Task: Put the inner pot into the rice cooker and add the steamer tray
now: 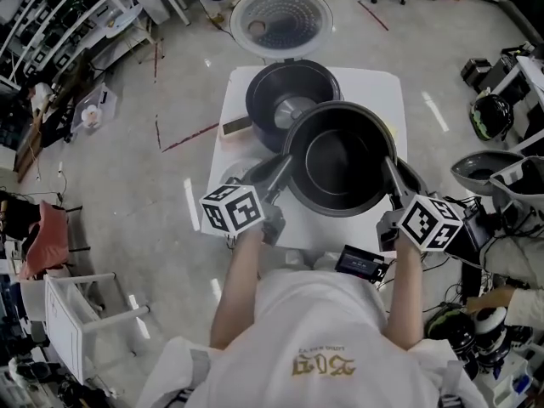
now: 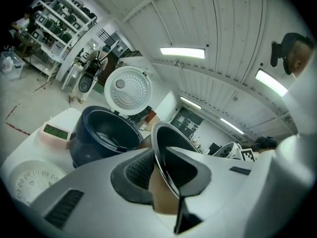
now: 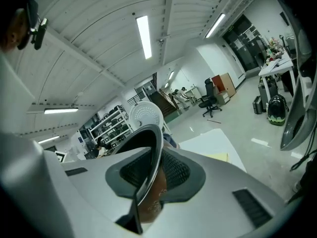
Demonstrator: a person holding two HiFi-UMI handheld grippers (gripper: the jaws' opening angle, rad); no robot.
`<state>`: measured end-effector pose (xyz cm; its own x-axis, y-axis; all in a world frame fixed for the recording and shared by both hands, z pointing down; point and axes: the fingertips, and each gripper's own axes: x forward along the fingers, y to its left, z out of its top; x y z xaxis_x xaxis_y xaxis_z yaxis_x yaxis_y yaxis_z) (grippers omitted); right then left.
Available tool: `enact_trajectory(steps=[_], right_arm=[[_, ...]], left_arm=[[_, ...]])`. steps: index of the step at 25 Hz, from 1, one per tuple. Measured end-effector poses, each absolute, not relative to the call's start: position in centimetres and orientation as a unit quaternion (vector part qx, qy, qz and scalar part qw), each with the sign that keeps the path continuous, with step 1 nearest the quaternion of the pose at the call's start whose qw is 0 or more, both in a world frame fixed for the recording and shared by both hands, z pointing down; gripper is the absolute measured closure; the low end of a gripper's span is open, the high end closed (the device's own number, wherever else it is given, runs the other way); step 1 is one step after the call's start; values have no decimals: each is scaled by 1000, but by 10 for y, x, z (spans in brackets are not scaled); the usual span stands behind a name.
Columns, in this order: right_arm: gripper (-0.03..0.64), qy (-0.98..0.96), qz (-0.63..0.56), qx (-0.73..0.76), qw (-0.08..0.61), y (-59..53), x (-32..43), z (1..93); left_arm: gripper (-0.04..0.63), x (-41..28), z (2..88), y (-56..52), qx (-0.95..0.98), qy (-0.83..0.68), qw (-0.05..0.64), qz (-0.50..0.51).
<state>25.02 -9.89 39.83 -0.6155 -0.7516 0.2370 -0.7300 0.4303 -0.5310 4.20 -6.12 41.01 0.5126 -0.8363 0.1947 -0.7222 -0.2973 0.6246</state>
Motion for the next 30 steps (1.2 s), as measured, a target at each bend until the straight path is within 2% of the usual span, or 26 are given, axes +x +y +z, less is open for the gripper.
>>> enact_trajectory(steps=[15, 30], right_arm=[[545, 879, -272, -390, 48, -147, 233, 354], [543, 881, -280, -377, 60, -194, 155, 339]], left_arm=[[511, 28, 369, -90, 785, -529, 300, -118], [511, -52, 352, -136, 777, -531, 300, -153]])
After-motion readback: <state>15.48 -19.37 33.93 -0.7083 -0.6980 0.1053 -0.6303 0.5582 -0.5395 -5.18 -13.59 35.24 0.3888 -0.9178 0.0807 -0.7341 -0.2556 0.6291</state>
